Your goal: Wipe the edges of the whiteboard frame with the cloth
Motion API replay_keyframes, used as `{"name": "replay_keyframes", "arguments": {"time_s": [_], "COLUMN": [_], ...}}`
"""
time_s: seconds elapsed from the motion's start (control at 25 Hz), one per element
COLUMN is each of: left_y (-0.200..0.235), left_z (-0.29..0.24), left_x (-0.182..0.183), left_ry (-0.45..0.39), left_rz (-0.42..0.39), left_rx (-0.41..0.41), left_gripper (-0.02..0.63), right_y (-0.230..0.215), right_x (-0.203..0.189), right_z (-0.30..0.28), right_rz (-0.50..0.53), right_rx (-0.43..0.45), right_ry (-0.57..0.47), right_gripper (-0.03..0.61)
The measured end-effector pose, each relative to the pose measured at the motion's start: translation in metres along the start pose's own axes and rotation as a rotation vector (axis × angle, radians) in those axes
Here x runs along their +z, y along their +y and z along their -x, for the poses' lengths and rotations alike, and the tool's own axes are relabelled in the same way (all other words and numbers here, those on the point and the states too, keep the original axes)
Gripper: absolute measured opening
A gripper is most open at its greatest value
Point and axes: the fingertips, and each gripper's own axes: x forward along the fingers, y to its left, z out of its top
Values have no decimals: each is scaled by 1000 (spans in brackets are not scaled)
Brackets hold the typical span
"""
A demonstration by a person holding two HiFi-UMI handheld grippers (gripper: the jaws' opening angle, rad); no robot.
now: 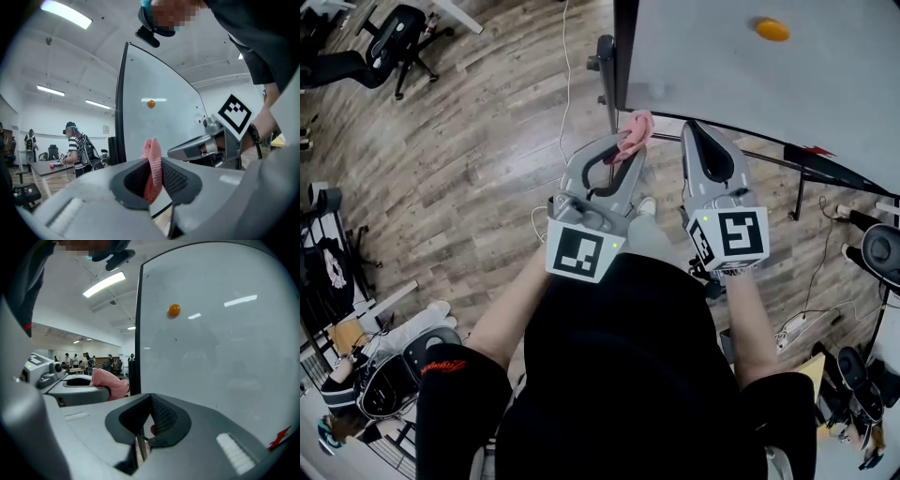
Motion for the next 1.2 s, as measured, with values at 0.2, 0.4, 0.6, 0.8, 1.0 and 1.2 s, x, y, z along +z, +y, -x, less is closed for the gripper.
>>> {"name": "replay_keyframes", "arguments": {"time_s": [0.2, 0.4, 0.6, 0.8, 1.0, 1.2], "left_y": [1, -2, -1, -1, 1, 1], "left_z": [7, 23, 30, 40, 47, 54], "left_x": [26, 50, 68, 84, 112, 138], "left_ry": [-37, -77, -108, -139, -186, -229], "left_rz": [-19, -41, -45, -53, -25, -58], "left_rx": [5, 15, 33, 25, 33, 37], "left_gripper": [52, 52, 52, 52, 52, 52], "right_y": [5, 16, 24, 40, 50, 60], "right_x": [23, 44, 69, 96, 121, 141], "right_z": [12, 32, 44, 59, 78, 92], "right_rz": [14, 40, 43, 77, 93, 97], "right_rx": [0, -8, 5, 19, 27, 34], "right_ry": [-39, -85, -137, -197, -259, -309], "right_gripper": [2, 2, 2, 2, 2, 2]}}
